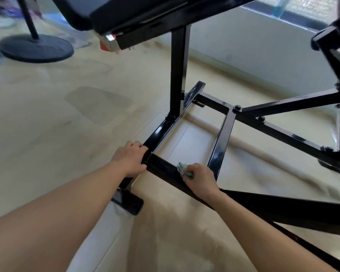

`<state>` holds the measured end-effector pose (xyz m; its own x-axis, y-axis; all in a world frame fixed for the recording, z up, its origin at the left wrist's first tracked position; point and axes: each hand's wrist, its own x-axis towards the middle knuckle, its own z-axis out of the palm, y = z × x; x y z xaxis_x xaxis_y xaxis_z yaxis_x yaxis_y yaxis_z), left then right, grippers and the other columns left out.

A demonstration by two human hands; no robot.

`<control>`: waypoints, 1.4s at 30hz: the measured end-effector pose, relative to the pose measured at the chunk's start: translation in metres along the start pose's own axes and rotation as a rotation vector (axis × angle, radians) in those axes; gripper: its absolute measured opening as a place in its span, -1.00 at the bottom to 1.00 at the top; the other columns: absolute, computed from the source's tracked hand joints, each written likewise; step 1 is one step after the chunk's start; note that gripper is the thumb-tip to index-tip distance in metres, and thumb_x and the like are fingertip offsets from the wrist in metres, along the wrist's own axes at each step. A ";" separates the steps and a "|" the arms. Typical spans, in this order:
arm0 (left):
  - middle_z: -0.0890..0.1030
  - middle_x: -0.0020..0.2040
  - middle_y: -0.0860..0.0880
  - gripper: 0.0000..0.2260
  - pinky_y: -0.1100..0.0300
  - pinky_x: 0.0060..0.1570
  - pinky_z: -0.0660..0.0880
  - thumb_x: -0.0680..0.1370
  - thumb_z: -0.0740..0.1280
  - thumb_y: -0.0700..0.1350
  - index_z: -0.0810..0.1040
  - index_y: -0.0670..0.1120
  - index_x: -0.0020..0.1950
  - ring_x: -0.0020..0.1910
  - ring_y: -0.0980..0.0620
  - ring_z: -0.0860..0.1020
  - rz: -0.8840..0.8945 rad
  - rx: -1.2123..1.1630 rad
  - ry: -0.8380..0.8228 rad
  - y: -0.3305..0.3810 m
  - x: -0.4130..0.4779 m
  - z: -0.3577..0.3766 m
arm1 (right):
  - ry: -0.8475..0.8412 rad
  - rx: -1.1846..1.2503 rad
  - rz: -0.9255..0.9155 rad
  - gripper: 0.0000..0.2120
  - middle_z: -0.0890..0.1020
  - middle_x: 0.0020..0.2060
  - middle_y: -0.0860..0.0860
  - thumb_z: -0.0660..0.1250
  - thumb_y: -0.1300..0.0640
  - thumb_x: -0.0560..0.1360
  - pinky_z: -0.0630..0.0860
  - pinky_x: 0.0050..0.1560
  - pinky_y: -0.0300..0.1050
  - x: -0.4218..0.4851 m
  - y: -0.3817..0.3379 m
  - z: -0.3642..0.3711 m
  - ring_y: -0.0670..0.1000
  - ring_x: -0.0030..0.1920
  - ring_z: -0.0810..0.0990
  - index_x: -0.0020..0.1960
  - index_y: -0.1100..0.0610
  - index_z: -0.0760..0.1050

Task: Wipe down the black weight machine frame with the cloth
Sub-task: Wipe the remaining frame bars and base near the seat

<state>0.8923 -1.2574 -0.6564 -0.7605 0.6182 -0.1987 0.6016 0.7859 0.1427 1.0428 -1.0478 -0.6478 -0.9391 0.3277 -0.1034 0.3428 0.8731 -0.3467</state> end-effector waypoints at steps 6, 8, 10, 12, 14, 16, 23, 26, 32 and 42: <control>0.38 0.48 -0.11 -0.30 -0.07 0.28 0.46 0.50 0.27 0.33 0.30 -0.03 0.52 0.39 -0.18 0.44 -0.235 -0.208 -0.198 -0.041 -0.007 0.014 | -0.056 0.095 -0.224 -0.69 0.56 0.28 0.04 0.35 0.21 0.58 0.40 0.31 -0.02 0.018 -0.051 0.023 0.12 0.25 0.45 0.31 0.08 0.61; 0.48 0.36 -0.09 -0.32 -0.05 0.17 0.51 0.39 0.26 0.38 0.40 0.01 0.38 0.24 -0.15 0.51 -0.202 -0.262 -0.208 -0.036 -0.004 0.019 | -0.052 0.106 -0.269 -0.67 0.53 0.33 0.03 0.33 0.23 0.59 0.36 0.35 -0.02 0.030 -0.065 0.031 0.13 0.28 0.42 0.34 0.09 0.59; 0.50 0.27 -0.07 -0.36 -0.02 0.06 0.53 0.38 0.32 0.33 0.37 -0.02 0.33 0.16 -0.14 0.54 -0.187 -0.299 -0.205 -0.028 -0.001 0.027 | -0.040 0.104 -0.297 -0.66 0.51 0.36 0.02 0.32 0.23 0.61 0.35 0.37 -0.03 0.044 -0.075 0.038 0.13 0.30 0.41 0.36 0.08 0.57; 0.49 0.24 -0.09 -0.43 0.00 -0.04 0.49 0.46 0.36 0.25 0.31 -0.05 0.30 0.13 -0.16 0.54 -0.212 -0.310 -0.151 -0.018 0.003 0.039 | -0.021 0.100 -0.302 -0.65 0.49 0.38 0.03 0.32 0.22 0.61 0.34 0.39 0.00 0.061 -0.081 0.042 0.13 0.31 0.40 0.38 0.07 0.56; 0.51 0.19 -0.08 -0.51 0.00 -0.06 0.51 0.49 0.34 0.24 0.31 -0.03 0.24 0.09 -0.16 0.55 -0.236 -0.322 -0.042 -0.014 0.005 0.050 | -0.006 0.120 -0.297 -0.65 0.49 0.36 0.05 0.33 0.20 0.60 0.35 0.37 0.00 0.081 -0.081 0.045 0.14 0.29 0.41 0.38 0.07 0.56; 0.52 0.17 -0.04 -0.50 -0.01 -0.04 0.54 0.49 0.29 0.29 0.32 0.02 0.27 0.09 -0.13 0.56 -0.230 -0.308 0.063 -0.016 0.008 0.057 | 0.015 0.136 -0.288 -0.66 0.51 0.30 0.06 0.37 0.18 0.59 0.38 0.34 -0.01 0.100 -0.079 0.045 0.13 0.26 0.43 0.35 0.08 0.58; 0.53 0.14 0.04 -0.34 0.03 -0.05 0.50 0.40 0.04 0.39 0.34 0.06 0.39 0.04 -0.05 0.56 -0.149 -0.299 0.242 -0.018 0.008 0.067 | 0.276 0.675 0.329 -0.92 0.59 -0.22 -0.04 0.43 0.19 0.51 0.49 -0.24 -0.24 0.177 -0.070 0.003 0.02 -0.15 0.60 0.00 0.10 0.65; 0.54 0.12 0.04 -0.34 0.03 -0.04 0.50 0.41 0.04 0.39 0.37 0.05 0.37 0.02 -0.04 0.56 -0.147 -0.316 0.262 -0.017 0.006 0.064 | 0.359 1.086 0.532 -0.83 0.68 -0.18 0.06 0.43 0.32 0.48 0.62 -0.20 -0.21 0.213 -0.061 -0.025 0.02 -0.15 0.70 0.04 0.15 0.62; 0.57 0.09 0.02 -0.32 0.00 -0.02 0.51 0.39 0.00 0.39 0.40 0.04 0.36 -0.02 -0.05 0.57 -0.169 -0.313 0.240 -0.018 0.004 0.063 | 0.403 1.281 0.489 -0.68 0.67 -0.07 0.10 0.45 0.45 0.43 0.66 -0.04 -0.17 0.245 -0.072 -0.064 0.04 -0.06 0.70 0.13 0.20 0.62; 0.57 0.08 0.04 -0.33 0.03 -0.01 0.48 0.40 0.04 0.37 0.39 0.05 0.39 -0.05 -0.02 0.54 -0.178 -0.349 0.223 -0.015 0.003 0.059 | 0.519 1.153 0.383 -0.73 0.69 -0.08 0.06 0.51 0.36 0.41 0.61 -0.26 -0.30 0.260 -0.090 -0.095 -0.01 -0.12 0.71 0.03 0.10 0.59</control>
<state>0.8953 -1.2680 -0.7167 -0.9017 0.4303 -0.0413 0.3674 0.8131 0.4516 0.7700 -1.0070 -0.5552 -0.5809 0.8085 -0.0945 0.1244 -0.0265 -0.9919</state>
